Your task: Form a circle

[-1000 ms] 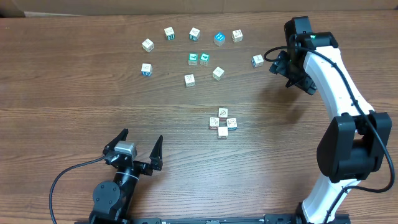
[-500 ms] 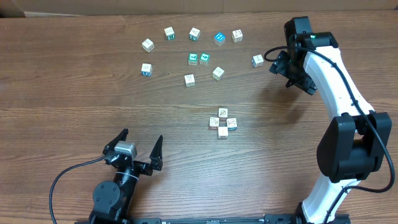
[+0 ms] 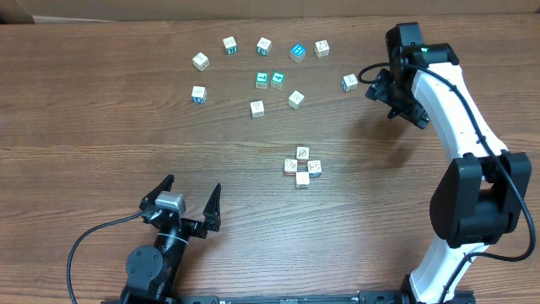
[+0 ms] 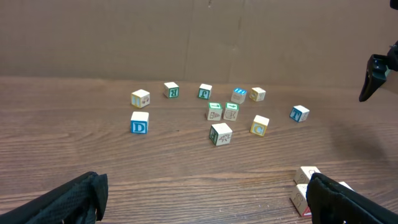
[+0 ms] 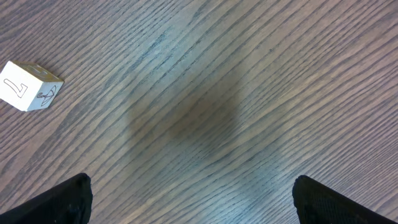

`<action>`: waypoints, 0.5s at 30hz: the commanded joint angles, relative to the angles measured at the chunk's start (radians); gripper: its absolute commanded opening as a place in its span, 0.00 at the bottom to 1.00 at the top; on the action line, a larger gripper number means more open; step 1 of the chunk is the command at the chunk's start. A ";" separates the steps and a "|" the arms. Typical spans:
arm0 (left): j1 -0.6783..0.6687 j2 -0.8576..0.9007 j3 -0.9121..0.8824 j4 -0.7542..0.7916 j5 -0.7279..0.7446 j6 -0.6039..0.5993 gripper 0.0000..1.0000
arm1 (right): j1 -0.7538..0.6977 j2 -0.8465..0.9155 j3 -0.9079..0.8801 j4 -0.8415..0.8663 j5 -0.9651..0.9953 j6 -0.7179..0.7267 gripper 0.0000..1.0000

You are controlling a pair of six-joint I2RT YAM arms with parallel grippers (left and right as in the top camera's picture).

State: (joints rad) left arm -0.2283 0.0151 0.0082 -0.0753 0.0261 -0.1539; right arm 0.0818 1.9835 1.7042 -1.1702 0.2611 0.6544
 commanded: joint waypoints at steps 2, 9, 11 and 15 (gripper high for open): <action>0.006 -0.011 -0.003 -0.001 0.014 -0.007 1.00 | 0.002 -0.041 0.018 0.003 0.007 0.004 1.00; 0.006 -0.011 -0.003 -0.001 0.014 -0.007 1.00 | 0.002 -0.128 0.018 0.003 0.007 0.004 1.00; 0.006 -0.011 -0.003 -0.001 0.014 -0.007 1.00 | 0.002 -0.173 0.018 0.003 0.007 0.004 1.00; 0.006 -0.011 -0.003 -0.001 0.014 -0.007 1.00 | 0.002 -0.244 0.018 0.002 0.007 0.004 1.00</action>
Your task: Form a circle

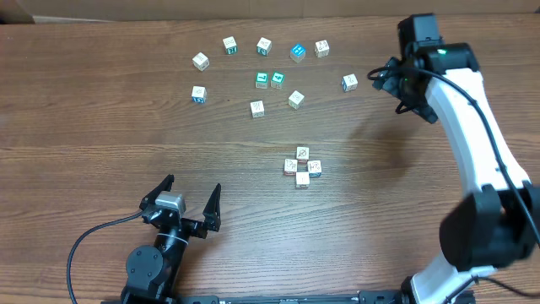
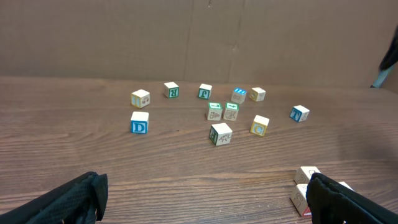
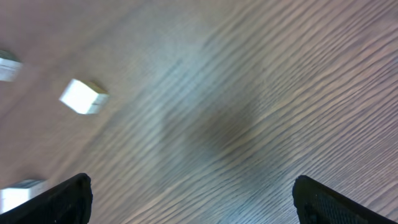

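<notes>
Several small wooden letter blocks lie in a loose arc at the far side of the table, from the leftmost block [image 1: 200,61] round to the rightmost block [image 1: 349,82]; two teal-faced ones [image 1: 270,80] sit inside the arc. A tight cluster of blocks [image 1: 302,166] lies mid-table, also seen at the right edge of the left wrist view as the cluster [image 2: 305,183]. My right gripper [image 1: 391,83] hovers open just right of the rightmost block [image 3: 84,96], nothing between its fingers; that view is blurred. My left gripper [image 1: 187,203] rests open near the front edge.
The wood table [image 1: 101,152] runs under everything, with a cardboard wall [image 2: 199,37] behind the far edge. A black cable [image 1: 93,232] loops beside the left arm's base. The white right arm [image 1: 472,127] reaches along the right side.
My right gripper has moved a little right and toward the far edge, and its view now takes in the rightmost block farther in, plus two more at the left edge. Left arm and blocks unchanged.
</notes>
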`<action>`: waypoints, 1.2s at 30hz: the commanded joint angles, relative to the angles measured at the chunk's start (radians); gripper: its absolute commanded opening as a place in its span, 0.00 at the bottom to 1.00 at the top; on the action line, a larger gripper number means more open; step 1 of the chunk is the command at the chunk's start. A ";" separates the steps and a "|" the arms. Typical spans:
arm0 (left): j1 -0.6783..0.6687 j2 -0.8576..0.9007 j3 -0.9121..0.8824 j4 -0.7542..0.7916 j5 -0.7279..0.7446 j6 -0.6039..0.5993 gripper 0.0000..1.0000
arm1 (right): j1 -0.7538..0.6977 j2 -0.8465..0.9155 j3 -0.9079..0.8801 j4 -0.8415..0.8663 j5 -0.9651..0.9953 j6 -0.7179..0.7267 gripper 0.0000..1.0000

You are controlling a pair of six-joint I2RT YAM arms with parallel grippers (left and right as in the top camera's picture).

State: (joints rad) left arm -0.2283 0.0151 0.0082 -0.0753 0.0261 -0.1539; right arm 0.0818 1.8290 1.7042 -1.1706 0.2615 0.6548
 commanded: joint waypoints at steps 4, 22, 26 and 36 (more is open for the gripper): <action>0.006 -0.011 -0.003 -0.001 0.014 -0.007 0.99 | 0.002 -0.171 0.018 0.003 0.007 0.003 1.00; 0.006 -0.011 -0.003 -0.001 0.014 -0.007 1.00 | 0.002 -0.387 0.018 0.002 0.007 0.003 1.00; 0.006 -0.011 -0.003 -0.001 0.014 -0.007 0.99 | 0.002 -0.387 0.018 0.002 0.007 0.003 1.00; 0.006 -0.011 -0.003 -0.001 0.014 -0.007 1.00 | 0.002 -0.389 -0.003 -0.050 0.007 -0.001 1.00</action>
State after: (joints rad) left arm -0.2283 0.0151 0.0082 -0.0753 0.0261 -0.1539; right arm 0.0818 1.4616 1.7042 -1.2228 0.2615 0.6548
